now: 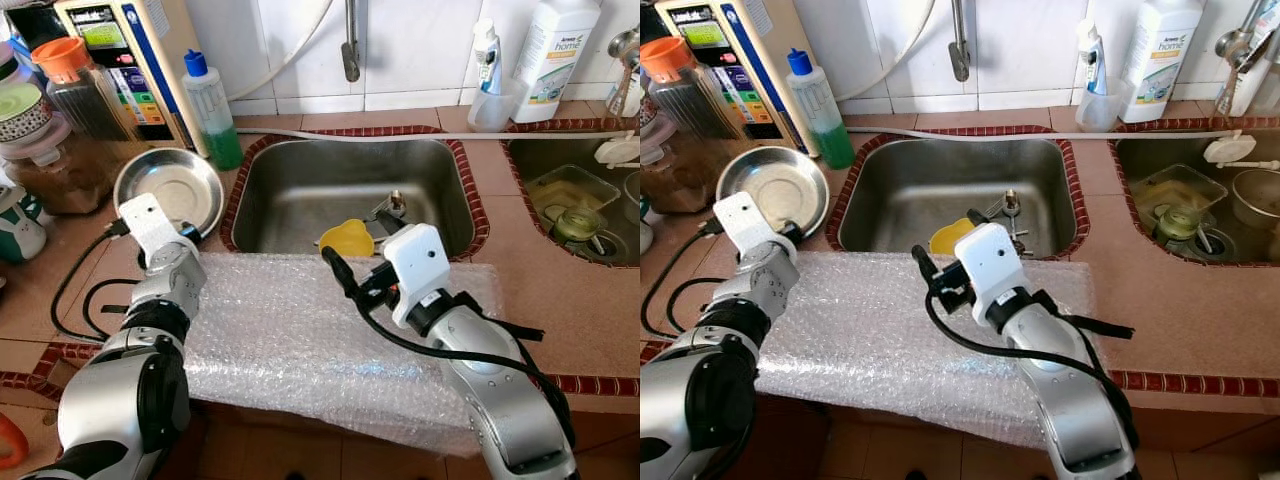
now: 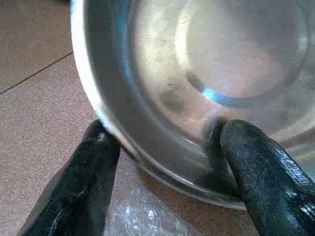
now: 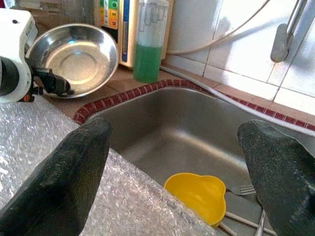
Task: Kitchen organization
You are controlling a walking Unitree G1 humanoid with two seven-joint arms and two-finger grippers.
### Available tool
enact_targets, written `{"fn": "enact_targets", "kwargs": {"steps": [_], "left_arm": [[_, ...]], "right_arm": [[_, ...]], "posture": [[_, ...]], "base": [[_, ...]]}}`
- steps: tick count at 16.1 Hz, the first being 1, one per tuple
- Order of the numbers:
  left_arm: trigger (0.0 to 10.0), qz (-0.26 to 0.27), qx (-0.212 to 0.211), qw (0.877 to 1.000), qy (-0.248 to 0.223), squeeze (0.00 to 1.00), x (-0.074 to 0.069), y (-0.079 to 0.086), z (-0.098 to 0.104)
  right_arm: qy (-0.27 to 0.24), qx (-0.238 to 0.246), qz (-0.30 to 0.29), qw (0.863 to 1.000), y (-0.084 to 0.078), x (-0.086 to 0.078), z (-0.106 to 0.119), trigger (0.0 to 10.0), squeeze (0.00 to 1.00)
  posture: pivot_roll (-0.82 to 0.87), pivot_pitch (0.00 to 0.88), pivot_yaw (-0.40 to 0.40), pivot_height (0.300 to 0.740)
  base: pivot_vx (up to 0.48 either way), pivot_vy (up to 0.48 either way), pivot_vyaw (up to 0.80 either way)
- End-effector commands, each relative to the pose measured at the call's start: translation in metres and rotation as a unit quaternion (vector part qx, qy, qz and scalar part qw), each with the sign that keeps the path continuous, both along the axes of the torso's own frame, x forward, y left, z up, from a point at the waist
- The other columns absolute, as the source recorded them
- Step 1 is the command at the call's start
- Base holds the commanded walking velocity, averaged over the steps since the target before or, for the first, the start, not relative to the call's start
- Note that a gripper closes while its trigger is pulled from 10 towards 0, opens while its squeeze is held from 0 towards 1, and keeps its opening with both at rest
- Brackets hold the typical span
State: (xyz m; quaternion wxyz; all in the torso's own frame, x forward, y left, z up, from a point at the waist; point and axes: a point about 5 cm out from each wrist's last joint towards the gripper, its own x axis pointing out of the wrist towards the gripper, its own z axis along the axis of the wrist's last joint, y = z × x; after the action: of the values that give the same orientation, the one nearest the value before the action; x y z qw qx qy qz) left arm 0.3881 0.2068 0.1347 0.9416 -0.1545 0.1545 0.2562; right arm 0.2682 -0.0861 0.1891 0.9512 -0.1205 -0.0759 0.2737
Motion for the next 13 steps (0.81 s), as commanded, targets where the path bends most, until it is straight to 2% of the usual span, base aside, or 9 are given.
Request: {"fn": "enact_targets", "kwargs": {"steps": [1, 4, 6, 8, 10, 11, 12, 13], "left_arm": [[0.0, 0.009, -0.007, 1.000, 0.008, 0.00, -0.001, 0.005, -0.001], [0.0, 0.030, 0.004, 1.000, -0.002, 0.00, -0.002, 0.014, 0.004], [0.0, 0.062, 0.020, 0.998, -0.007, 0.00, -0.004, 0.025, 0.007], [3.2, 0.074, 0.034, 0.997, -0.019, 0.00, -0.005, 0.030, 0.010], [5.0, 0.070, 0.051, 0.995, -0.049, 0.00, -0.003, 0.031, 0.019], [4.9, 0.069, 0.052, 0.995, -0.051, 0.00, -0.003, 0.031, 0.020], [8.2, 0.061, 0.041, 0.996, -0.042, 0.00, -0.002, 0.027, 0.017], [10.0, 0.053, 0.033, 0.997, -0.037, 0.00, -0.002, 0.024, 0.014]], "right_arm": [[-0.006, -0.001, 0.014, 1.000, 0.005, 0.000, 0.002, 10.0, 0.44], [-0.007, -0.004, 0.013, 1.000, 0.004, 0.002, 0.002, 10.0, 0.44], [-0.008, -0.006, 0.013, 1.000, 0.003, 0.003, 0.002, 10.0, 0.44], [-0.008, -0.006, 0.012, 1.000, 0.003, 0.004, 0.003, 10.0, 0.44], [-0.009, -0.007, 0.013, 1.000, 0.003, 0.005, 0.003, 10.0, 0.43], [-0.009, -0.007, 0.013, 1.000, 0.003, 0.005, 0.002, 10.0, 0.44], [-0.010, -0.007, 0.015, 1.000, 0.003, 0.006, 0.003, 10.0, 0.43], [-0.010, -0.008, 0.015, 1.000, 0.003, 0.006, 0.003, 10.0, 0.44]], "posture": [[-0.31, 0.138, 0.155, 0.740], [-0.30, 0.135, 0.152, 0.740], [-0.30, 0.133, 0.151, 0.740], [-0.30, 0.132, 0.150, 0.740], [-0.29, 0.130, 0.147, 0.740], [-0.29, 0.130, 0.147, 0.740], [-0.29, 0.130, 0.146, 0.740], [-0.29, 0.130, 0.145, 0.740]], "base": [[0.000, 0.000, 0.00], [0.000, 0.000, 0.00], [0.000, 0.000, 0.00], [0.000, 0.000, 0.00], [0.000, 0.000, 0.00], [0.000, 0.000, 0.00], [0.000, 0.000, 0.00], [0.000, 0.000, 0.00]]}}
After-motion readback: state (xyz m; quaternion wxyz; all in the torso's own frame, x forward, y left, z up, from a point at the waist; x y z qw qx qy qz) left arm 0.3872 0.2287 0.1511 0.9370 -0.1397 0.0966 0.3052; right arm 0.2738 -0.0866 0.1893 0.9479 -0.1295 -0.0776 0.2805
